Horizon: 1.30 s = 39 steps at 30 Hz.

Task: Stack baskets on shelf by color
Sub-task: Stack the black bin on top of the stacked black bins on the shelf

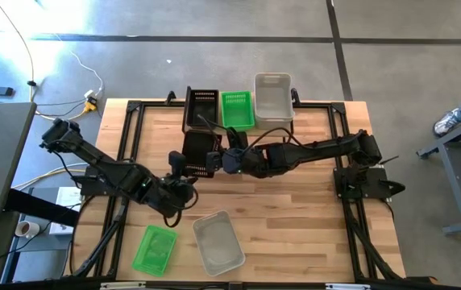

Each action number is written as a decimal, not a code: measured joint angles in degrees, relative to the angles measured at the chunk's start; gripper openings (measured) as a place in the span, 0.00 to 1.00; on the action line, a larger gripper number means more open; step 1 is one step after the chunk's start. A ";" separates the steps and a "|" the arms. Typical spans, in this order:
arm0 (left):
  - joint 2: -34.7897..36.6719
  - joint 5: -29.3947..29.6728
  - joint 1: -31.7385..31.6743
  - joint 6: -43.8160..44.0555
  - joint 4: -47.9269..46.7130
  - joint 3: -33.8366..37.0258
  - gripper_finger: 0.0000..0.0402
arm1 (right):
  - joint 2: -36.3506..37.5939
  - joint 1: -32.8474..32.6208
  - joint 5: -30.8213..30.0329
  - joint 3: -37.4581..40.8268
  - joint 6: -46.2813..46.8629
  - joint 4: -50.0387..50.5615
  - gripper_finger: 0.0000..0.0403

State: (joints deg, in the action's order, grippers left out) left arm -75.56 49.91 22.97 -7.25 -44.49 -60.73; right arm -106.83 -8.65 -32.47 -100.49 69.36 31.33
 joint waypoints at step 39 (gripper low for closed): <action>5.33 -0.23 -0.87 9.71 0.70 -1.59 0.00 | 8.24 1.58 11.54 -0.04 -26.30 5.83 0.38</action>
State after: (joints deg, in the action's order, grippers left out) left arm -70.23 49.68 22.10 2.47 -43.79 -62.32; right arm -98.59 -7.07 -20.93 -100.53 43.05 37.16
